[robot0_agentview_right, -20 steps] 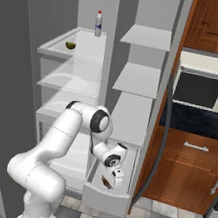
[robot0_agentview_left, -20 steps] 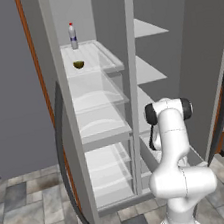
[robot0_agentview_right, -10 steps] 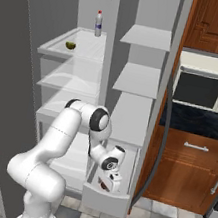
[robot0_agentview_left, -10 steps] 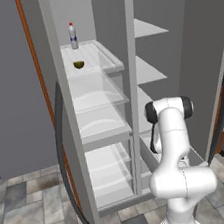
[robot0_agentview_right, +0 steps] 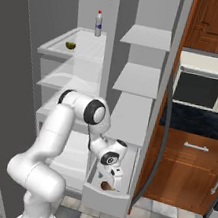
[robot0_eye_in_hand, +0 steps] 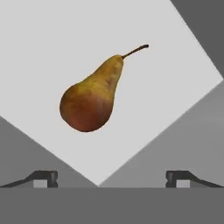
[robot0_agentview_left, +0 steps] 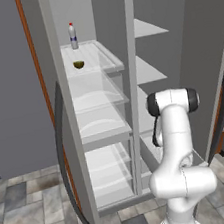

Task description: Take the pear and kiwi from the fridge shelf and place them in the freezer drawer to begin freezing them.

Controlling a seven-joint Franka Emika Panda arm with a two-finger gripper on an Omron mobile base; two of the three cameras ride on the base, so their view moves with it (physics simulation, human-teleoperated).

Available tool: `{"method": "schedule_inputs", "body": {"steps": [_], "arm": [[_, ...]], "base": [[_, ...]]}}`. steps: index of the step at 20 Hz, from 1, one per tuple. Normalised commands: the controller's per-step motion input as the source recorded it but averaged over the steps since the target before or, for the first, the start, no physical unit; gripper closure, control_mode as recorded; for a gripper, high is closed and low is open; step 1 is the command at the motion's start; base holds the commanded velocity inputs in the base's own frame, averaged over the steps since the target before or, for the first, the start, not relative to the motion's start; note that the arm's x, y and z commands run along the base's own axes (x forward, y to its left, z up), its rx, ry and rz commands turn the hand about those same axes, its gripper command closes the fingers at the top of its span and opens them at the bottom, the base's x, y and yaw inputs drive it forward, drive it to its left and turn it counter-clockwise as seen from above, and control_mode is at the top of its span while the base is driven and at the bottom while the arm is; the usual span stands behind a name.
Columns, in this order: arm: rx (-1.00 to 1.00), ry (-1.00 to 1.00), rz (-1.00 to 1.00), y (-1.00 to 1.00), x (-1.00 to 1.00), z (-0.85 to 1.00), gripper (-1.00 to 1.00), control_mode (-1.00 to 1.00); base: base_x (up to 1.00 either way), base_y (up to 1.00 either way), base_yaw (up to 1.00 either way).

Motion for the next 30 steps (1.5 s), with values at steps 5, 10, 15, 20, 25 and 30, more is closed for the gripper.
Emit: {"method": "schedule_inputs", "body": {"steps": [5, 10, 15, 20, 25, 30], "arm": [[0.00, 0.00, 0.00, 0.00, 0.00, 0.96, -1.00, -1.00], [0.00, 0.00, 0.00, 0.00, 0.00, 0.99, -1.00, -1.00], [0.00, 0.00, 0.00, 0.00, 0.00, 0.98, -1.00, -1.00], [0.00, 0.00, 0.00, 0.04, -0.03, 1.00, -1.00, -1.00], [0.00, 0.00, 0.00, 0.13, -0.37, 0.77, -1.00, -1.00], [0.00, -0.01, 0.00, 0.35, -0.67, 0.56, -1.00, -1.00]], "base": [[0.00, 0.00, 0.00], [0.00, 0.00, 0.00], [0.00, 0.00, 0.00], [0.00, 0.00, 0.00], [0.00, 0.00, 0.00], [0.00, 0.00, 0.00]]}}
